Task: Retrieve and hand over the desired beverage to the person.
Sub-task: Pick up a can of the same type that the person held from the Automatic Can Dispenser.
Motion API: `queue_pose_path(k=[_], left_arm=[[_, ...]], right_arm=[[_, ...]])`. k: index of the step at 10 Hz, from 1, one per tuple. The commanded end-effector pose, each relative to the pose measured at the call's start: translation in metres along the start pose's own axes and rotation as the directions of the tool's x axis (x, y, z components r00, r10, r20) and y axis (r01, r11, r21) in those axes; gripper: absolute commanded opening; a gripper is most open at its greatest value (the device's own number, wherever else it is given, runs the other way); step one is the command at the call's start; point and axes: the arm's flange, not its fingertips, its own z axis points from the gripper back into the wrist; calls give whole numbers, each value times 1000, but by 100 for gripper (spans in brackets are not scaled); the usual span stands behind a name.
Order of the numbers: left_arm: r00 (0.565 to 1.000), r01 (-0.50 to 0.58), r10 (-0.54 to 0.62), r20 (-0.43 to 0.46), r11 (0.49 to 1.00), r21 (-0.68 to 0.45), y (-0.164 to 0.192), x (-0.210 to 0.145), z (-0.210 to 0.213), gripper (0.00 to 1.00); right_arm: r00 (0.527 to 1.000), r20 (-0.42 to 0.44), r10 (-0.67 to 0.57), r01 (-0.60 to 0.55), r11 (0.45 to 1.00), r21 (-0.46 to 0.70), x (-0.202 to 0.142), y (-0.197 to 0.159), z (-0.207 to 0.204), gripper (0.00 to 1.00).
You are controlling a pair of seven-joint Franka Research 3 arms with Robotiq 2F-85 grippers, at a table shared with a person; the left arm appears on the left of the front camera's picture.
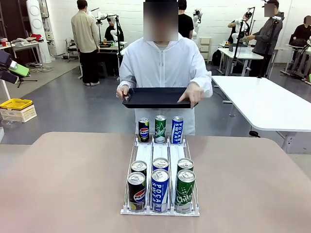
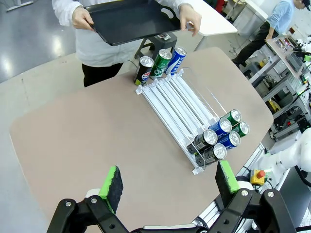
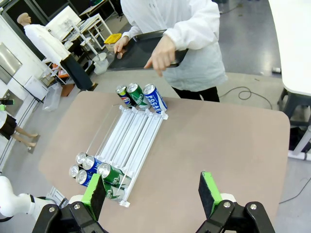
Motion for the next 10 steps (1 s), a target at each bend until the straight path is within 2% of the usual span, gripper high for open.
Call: queue_pose_path(k=[1,10], left_arm=[[1000,18,-18,8,1000,-14,3,1,1,100],[1000,18,-18,8,1000,-14,3,1,1,100]], right_arm=[[1000,2,8,-8,1000,23,1,-1,-2,100],[1000,2,8,-8,1000,23,1,-1,-2,100]])
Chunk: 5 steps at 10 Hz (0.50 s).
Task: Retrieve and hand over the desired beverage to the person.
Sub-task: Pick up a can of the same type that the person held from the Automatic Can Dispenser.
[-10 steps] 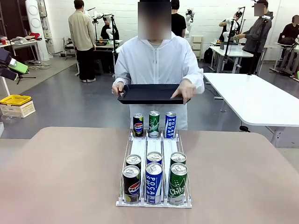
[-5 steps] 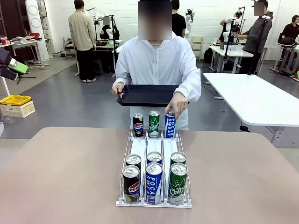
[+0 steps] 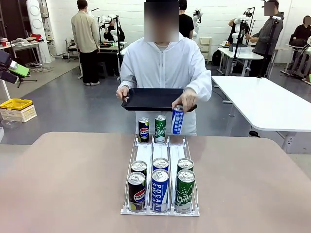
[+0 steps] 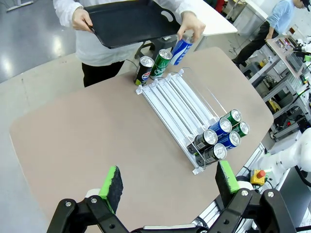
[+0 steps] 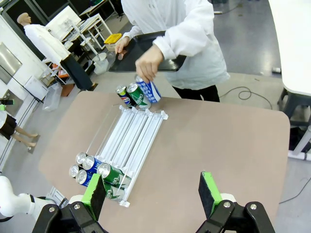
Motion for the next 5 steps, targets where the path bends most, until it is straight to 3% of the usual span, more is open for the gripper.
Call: queue_pose_path(k=[1,5], left_arm=[[1000,18,-18,8,1000,-15,3,1,1,100],[1000,18,-18,8,1000,-15,3,1,1,100]], right_arm=[[1000,2,8,-8,1000,23,1,-1,-2,100],[1000,2,8,-8,1000,23,1,-1,-2,100]])
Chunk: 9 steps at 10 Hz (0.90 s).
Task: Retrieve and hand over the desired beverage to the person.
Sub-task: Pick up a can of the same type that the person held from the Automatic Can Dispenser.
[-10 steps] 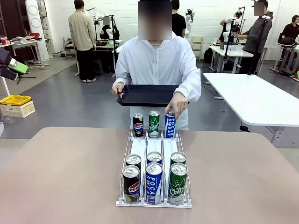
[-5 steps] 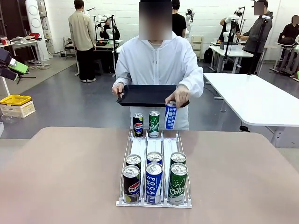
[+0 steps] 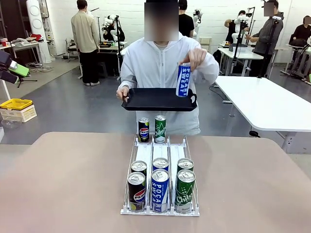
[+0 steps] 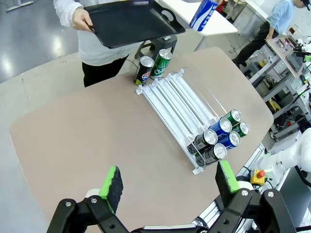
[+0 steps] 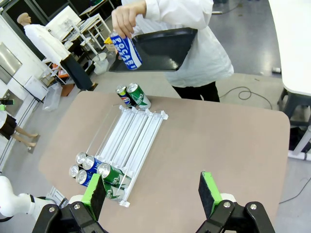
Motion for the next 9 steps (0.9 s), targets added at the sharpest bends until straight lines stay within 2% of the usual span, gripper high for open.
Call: queue_pose_path(k=[1,9], left_arm=[[1000,18,-17,8,1000,-15,3,1,0,100],[1000,18,-17,8,1000,-15,3,1,0,100]], right_arm=[[1000,2,8,-8,1000,23,1,-1,-2,100],[1000,2,8,-8,1000,23,1,-1,-2,100]])
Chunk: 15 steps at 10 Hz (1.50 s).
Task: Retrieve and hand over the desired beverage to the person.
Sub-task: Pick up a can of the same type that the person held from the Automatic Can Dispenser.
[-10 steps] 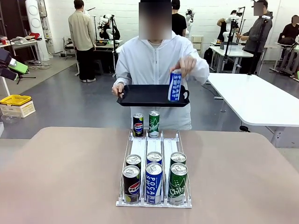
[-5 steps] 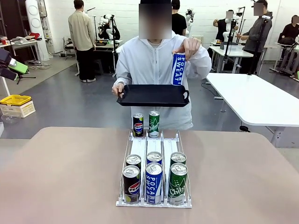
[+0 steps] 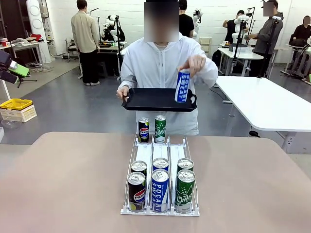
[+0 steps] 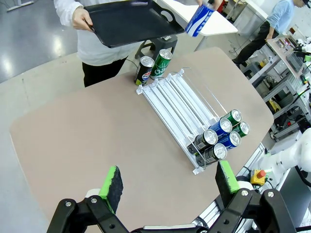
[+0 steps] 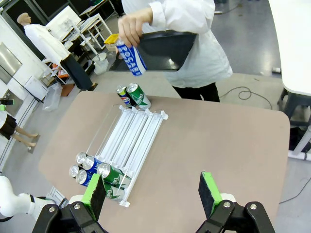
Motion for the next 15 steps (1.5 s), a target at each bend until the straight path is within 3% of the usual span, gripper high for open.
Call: queue_pose_path(k=[1,15], left_arm=[[1000,18,-18,8,1000,-16,3,1,0,100],[1000,18,-18,8,1000,-16,3,1,0,100]], right_arm=[[1000,2,8,-8,1000,23,1,-1,-2,100],[1000,2,8,-8,1000,23,1,-1,-2,100]])
